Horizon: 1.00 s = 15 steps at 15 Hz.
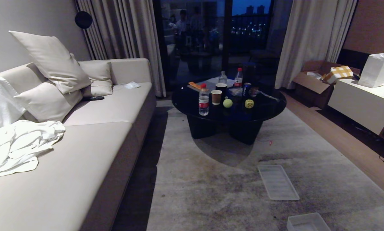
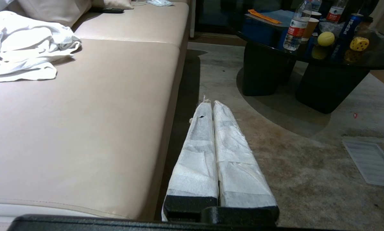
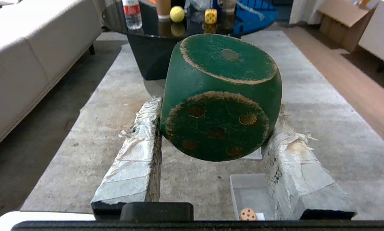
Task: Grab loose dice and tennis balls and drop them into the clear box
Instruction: Put the toys in the box
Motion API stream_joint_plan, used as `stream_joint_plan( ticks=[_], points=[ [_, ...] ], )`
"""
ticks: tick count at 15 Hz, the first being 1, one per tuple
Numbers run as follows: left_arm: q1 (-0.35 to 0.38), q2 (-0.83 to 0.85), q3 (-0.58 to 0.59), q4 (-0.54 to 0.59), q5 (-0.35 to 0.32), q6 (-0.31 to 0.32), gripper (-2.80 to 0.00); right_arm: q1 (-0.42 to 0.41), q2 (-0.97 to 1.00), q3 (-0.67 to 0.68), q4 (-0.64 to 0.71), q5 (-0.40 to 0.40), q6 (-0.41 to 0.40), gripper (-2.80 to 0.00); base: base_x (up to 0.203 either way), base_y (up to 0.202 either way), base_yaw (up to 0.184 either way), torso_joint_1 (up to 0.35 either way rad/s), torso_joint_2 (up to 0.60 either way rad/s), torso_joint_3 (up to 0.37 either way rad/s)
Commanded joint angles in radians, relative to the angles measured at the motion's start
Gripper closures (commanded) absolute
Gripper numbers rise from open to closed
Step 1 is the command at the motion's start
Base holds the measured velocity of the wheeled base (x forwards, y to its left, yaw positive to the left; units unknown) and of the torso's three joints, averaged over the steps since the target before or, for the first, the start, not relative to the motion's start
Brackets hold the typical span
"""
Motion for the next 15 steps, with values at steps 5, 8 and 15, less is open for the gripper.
stream_joint_plan(
  ticks=[5,8,15],
  points=[
    [0.000,0.001,0.000,0.001,0.000,0.001,0.00,0.000,0.001,0.009,-0.001,0.000,0.001,0.00,0.000,0.000,0.000,0.000,0.00,0.000],
    [0.000,0.001,0.000,0.001,0.000,0.003,0.00,0.000,0.001,0.009,-0.001,-0.003,0.043,0.00,0.000,0.000,0.000,0.000,0.00,0.000],
    [0.000,0.001,0.000,-0.001,0.002,-0.002,0.00,0.000,0.001,0.009,-0.001,-0.004,0.049,0.00,0.001,0.004,-0.094,0.002,0.00,0.003]
  ],
)
